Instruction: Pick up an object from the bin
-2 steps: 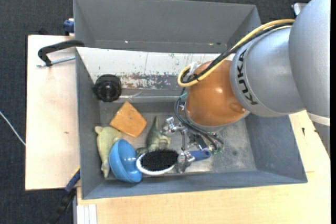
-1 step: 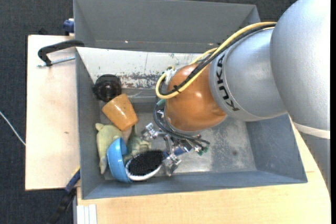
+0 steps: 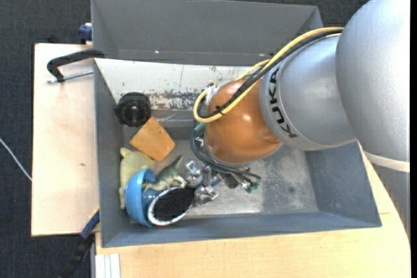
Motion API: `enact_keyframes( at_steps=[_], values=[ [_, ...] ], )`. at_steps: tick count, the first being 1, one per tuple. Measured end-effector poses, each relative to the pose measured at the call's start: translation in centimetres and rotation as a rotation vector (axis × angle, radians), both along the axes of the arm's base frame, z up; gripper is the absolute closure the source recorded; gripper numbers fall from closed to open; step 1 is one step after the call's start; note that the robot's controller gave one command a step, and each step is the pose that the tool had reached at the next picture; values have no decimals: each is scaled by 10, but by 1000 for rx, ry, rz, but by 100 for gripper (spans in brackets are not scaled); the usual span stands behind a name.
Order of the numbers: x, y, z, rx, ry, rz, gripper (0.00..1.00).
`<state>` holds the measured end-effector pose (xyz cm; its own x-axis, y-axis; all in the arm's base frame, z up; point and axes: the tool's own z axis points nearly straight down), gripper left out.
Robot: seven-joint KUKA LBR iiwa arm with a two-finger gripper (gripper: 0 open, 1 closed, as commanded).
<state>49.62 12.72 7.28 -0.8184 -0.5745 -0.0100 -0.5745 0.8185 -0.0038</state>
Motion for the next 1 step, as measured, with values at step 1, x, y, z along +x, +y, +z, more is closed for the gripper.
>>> enact_keyframes(
  at_steps=[1],
  values=[
    [0,14,158,3,-3,-24,100]
  ],
)
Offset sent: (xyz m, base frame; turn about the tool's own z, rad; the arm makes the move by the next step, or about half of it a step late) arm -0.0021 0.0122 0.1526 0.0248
